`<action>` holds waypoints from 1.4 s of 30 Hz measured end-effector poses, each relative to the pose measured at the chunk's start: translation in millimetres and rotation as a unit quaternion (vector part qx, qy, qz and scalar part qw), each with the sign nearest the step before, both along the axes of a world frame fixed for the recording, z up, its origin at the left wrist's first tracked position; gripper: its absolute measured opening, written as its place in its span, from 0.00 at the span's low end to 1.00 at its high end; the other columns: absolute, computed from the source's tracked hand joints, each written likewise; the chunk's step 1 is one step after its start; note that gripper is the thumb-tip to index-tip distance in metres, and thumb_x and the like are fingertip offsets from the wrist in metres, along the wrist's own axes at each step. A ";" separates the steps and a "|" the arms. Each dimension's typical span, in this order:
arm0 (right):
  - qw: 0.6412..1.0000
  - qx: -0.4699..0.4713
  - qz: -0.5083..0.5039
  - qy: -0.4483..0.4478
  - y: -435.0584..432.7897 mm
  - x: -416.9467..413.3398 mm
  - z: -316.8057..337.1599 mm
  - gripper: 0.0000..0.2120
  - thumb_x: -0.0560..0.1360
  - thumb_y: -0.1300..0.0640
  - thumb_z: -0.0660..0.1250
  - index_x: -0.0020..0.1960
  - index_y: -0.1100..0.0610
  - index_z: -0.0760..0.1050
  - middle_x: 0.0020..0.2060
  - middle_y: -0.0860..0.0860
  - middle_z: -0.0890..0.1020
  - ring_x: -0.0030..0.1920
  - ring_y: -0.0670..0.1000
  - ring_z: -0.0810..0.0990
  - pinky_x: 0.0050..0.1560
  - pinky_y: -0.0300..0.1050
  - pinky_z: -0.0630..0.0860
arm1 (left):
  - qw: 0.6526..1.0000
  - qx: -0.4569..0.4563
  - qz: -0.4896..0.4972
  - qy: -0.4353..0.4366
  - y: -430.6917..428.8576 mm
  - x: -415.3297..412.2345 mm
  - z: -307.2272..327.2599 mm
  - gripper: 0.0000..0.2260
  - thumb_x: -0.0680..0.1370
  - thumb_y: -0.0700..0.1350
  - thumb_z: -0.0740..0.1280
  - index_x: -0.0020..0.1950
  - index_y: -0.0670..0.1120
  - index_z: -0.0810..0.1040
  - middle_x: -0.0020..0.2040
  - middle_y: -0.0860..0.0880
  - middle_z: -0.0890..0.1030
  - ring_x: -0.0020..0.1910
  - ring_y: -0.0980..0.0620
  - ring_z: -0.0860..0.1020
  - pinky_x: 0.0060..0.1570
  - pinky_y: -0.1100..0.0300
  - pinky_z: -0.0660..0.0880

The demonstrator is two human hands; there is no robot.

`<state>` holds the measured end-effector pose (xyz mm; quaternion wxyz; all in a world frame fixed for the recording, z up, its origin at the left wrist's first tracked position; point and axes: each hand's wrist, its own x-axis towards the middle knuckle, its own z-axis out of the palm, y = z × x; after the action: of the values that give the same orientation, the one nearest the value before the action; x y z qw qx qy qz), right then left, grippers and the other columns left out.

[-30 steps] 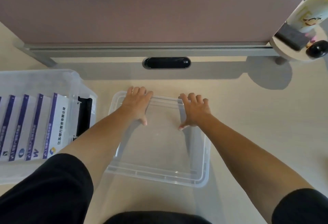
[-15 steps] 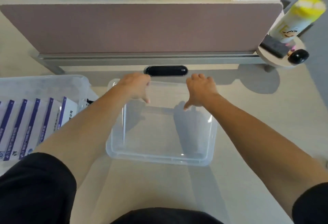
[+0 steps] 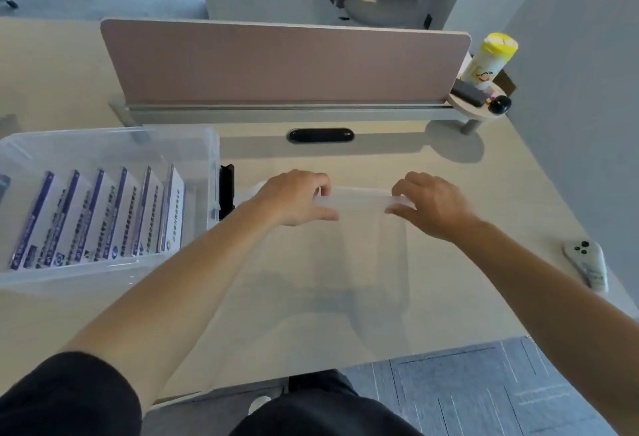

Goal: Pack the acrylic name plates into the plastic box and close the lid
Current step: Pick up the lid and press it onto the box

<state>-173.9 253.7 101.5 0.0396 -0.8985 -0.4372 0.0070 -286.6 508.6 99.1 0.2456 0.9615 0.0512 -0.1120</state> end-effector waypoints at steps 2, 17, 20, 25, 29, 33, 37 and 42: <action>0.999 -0.022 -0.007 0.045 -17.1 -33.5 -20.0 0.22 0.72 0.39 0.70 0.55 0.56 0.78 0.49 0.53 0.80 0.45 0.61 0.80 0.40 0.46 0.69 | 1.000 -0.016 -0.014 0.022 -12.4 -28.1 -20.4 0.24 0.64 0.67 0.74 0.50 0.54 0.73 0.43 0.56 0.76 0.42 0.53 0.75 0.42 0.55 0.73; 0.957 -0.261 -0.055 0.116 -53.9 -114.2 -139.6 0.22 0.76 0.40 0.67 0.61 0.54 0.71 0.57 0.51 0.77 0.58 0.54 0.77 0.53 0.48 0.74 | 0.990 0.085 -0.015 0.107 -102.8 -105.9 -167.1 0.22 0.69 0.59 0.75 0.53 0.48 0.74 0.53 0.48 0.77 0.53 0.46 0.77 0.46 0.54 0.72; 0.958 -0.236 -0.078 0.141 -61.8 -91.9 -140.3 0.19 0.77 0.41 0.64 0.62 0.52 0.72 0.57 0.51 0.77 0.57 0.54 0.78 0.54 0.49 0.75 | 0.990 0.044 0.047 0.123 -88.2 -106.0 -175.8 0.20 0.69 0.62 0.73 0.51 0.51 0.74 0.53 0.50 0.76 0.54 0.47 0.76 0.49 0.54 0.73; 0.941 -0.106 -0.232 0.223 -74.1 -34.9 -141.5 0.27 0.76 0.42 0.67 0.68 0.55 0.68 0.62 0.55 0.72 0.62 0.58 0.75 0.58 0.54 0.75 | 0.957 0.076 0.269 0.079 -48.0 -91.1 -179.0 0.35 0.69 0.70 0.65 0.65 0.47 0.70 0.62 0.42 0.74 0.64 0.40 0.69 0.61 0.48 0.68; 0.864 0.001 -0.377 0.335 -76.8 -4.9 -161.5 0.32 0.74 0.43 0.68 0.70 0.58 0.63 0.64 0.58 0.70 0.60 0.61 0.75 0.58 0.54 0.74 | 0.881 -0.036 0.450 0.140 -46.0 -75.6 -172.9 0.41 0.70 0.65 0.69 0.74 0.44 0.60 0.70 0.39 0.66 0.70 0.37 0.62 0.65 0.44 0.66; 0.797 0.070 -0.452 0.395 -67.7 2.5 -175.9 0.39 0.70 0.40 0.70 0.71 0.59 0.61 0.63 0.58 0.71 0.59 0.61 0.76 0.58 0.55 0.76 | 0.863 -0.051 0.488 0.119 -52.4 -64.9 -178.3 0.38 0.70 0.63 0.69 0.73 0.47 0.63 0.69 0.42 0.69 0.69 0.38 0.65 0.64 0.46 0.67; 0.736 0.083 -0.530 0.413 -70.1 11.2 -180.7 0.45 0.64 0.32 0.70 0.68 0.61 0.65 0.60 0.59 0.75 0.58 0.61 0.77 0.57 0.56 0.77 | 0.838 -0.083 0.528 0.110 -57.1 -57.0 -173.4 0.39 0.69 0.62 0.71 0.75 0.50 0.61 0.70 0.42 0.69 0.69 0.38 0.66 0.63 0.47 0.67; 0.693 0.137 -0.533 0.465 -82.3 21.8 -167.9 0.37 0.69 0.36 0.71 0.63 0.64 0.71 0.51 0.57 0.77 0.53 0.60 0.76 0.56 0.53 0.75 | 0.818 -0.108 0.556 0.098 -59.2 -51.4 -154.3 0.43 0.64 0.63 0.72 0.74 0.48 0.63 0.68 0.41 0.72 0.66 0.37 0.71 0.61 0.45 0.72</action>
<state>-152.0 171.4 -66.4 0.3582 -0.8469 0.1937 0.3419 -338.0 449.4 -55.2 0.3621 0.7210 0.5882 -0.0544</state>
